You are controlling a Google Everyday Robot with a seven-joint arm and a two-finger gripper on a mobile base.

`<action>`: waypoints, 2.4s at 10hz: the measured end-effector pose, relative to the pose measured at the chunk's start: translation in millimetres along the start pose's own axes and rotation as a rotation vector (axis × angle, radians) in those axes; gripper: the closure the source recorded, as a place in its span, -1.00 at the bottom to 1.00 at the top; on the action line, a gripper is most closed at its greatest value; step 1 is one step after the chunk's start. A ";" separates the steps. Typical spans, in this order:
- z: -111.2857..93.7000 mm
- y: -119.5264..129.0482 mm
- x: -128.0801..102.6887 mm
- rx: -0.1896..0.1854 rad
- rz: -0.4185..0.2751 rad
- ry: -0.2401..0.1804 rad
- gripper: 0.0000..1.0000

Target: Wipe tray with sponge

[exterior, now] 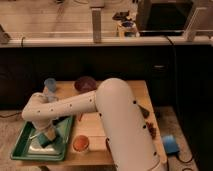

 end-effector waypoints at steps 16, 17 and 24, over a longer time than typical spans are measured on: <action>-32.7 62.5 -58.8 -0.094 -0.115 -0.043 1.00; -32.2 68.1 -52.8 -0.104 -0.100 -0.034 1.00; -21.9 73.8 -1.1 -0.081 -0.037 0.025 1.00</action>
